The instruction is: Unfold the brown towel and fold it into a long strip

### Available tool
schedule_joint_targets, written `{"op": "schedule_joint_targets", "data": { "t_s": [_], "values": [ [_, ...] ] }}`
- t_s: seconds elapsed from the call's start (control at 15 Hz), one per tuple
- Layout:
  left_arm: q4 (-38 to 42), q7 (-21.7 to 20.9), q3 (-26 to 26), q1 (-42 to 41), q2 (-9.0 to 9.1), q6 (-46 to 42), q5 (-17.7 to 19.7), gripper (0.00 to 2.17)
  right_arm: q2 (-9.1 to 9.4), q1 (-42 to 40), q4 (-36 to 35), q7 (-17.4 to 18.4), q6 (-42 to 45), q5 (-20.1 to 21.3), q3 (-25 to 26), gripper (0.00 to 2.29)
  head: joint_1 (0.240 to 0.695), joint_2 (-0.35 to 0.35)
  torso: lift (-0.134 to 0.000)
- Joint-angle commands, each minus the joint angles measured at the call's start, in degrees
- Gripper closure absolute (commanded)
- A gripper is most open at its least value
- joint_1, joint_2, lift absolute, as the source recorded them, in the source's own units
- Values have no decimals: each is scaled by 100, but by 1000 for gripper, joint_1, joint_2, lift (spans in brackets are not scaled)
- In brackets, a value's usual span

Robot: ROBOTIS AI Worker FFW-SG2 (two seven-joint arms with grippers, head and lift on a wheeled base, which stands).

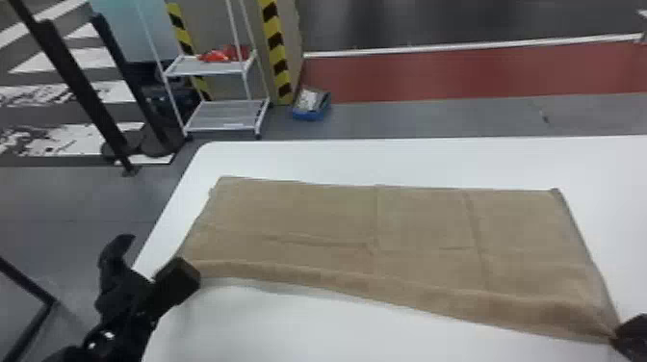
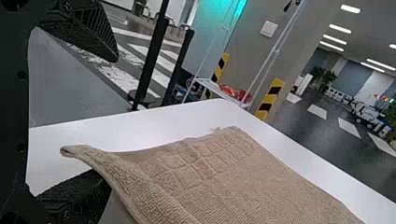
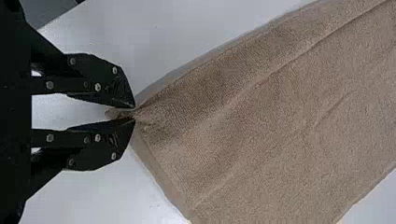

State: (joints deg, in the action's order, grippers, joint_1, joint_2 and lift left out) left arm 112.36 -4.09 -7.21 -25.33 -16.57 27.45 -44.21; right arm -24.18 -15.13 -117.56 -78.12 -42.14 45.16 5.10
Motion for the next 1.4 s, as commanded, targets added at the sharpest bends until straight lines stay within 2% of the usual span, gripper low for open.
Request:
{"op": "schedule_joint_targets", "data": {
  "t_s": [0.0,0.2,0.4,0.53,0.67,0.87,0.93,1.07,1.27,1.33],
  "values": [
    [23,39,-9,2,-13,-59,0,103,1,10,-13,-20,34,-130,61,1426,695,159,-123],
    [75,66,-35,-104,-66,-94,0,154,1,-131,-171,-20,122,-218,263,1480,695,159,-123],
    [75,-286,-53,-139,-92,-253,-27,269,19,-175,-232,-20,122,-253,316,1480,695,154,-123],
    [84,-576,-114,-148,-92,-428,-79,464,28,-183,-250,-20,122,-253,334,1480,695,140,-123],
    [146,-1015,-299,-165,-118,-481,-114,907,37,-183,-268,-20,122,-420,518,1480,695,133,-123],
    [260,-1481,-536,-104,-206,-464,-106,1966,45,-96,-285,-20,105,-834,914,1480,695,126,-123],
    [278,-1525,-580,-25,-250,-464,-114,2132,45,28,-276,-20,87,-1044,1063,1480,695,126,-123],
    [330,-2000,-642,178,-321,-481,-132,2142,45,247,-197,-20,34,-1273,1248,1480,695,126,-123],
    [304,-3221,-607,679,-435,-798,-484,2142,45,599,93,-20,-18,-1299,1283,1480,695,95,-123],
    [286,-3467,-607,793,-444,-921,-492,2142,45,678,172,-20,-36,-1291,1274,1480,695,81,-123]
  ]
}}
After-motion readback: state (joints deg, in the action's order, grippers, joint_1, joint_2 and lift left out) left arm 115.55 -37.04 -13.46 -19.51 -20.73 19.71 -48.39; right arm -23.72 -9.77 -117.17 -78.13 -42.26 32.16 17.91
